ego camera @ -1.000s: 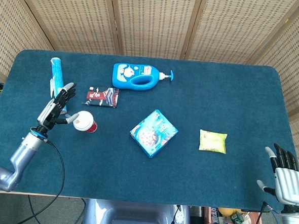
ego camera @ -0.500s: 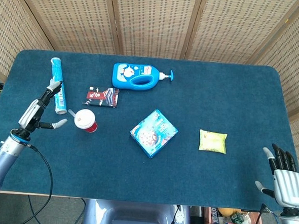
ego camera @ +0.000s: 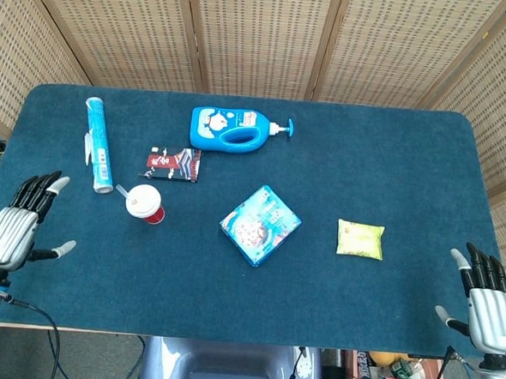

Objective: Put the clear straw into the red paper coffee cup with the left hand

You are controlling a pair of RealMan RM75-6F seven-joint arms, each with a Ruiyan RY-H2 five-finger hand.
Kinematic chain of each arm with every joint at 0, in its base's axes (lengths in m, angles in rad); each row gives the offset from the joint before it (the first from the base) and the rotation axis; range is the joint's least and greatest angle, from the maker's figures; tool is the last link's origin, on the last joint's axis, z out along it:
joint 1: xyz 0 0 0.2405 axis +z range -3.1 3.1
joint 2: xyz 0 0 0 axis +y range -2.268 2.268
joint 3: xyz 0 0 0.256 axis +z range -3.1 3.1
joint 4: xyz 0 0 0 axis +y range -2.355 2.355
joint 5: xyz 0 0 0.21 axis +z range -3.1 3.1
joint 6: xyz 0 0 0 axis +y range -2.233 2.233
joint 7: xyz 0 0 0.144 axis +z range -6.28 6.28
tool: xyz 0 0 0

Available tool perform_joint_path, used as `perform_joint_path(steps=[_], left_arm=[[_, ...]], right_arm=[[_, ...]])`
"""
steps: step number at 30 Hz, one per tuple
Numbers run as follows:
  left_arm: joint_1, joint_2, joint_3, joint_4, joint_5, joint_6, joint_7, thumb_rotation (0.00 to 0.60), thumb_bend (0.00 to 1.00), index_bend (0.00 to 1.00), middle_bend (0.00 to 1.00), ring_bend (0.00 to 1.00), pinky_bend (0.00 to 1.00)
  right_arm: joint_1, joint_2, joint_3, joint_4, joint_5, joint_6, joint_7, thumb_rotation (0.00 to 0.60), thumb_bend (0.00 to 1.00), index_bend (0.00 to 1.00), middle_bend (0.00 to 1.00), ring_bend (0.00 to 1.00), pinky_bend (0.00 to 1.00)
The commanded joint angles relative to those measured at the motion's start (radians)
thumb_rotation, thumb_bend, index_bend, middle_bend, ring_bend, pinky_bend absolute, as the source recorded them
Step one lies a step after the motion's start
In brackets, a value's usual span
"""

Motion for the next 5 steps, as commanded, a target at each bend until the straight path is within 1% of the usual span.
perform_joint_path(steps=[1, 5], left_arm=[[0.087, 0.032, 0.036, -0.099, -0.008, 0.061, 0.109, 0.600, 0.18, 0.00, 0.00, 0.00, 0.00], [0.090, 0.032, 0.038, -0.094, 0.028, 0.048, 0.099, 0.600, 0.18, 0.00, 0.00, 0.00, 0.00]], right_arm=[[-0.004, 0.001, -0.001, 0.001, -0.004, 0.009, 0.003, 0.600, 0.00, 0.00, 0.00, 0.00, 0.00], [-0.007, 0.004, 0.003, 0.001, -0.007, 0.020, 0.009, 0.600, 0.00, 0.00, 0.00, 0.00, 0.00]])
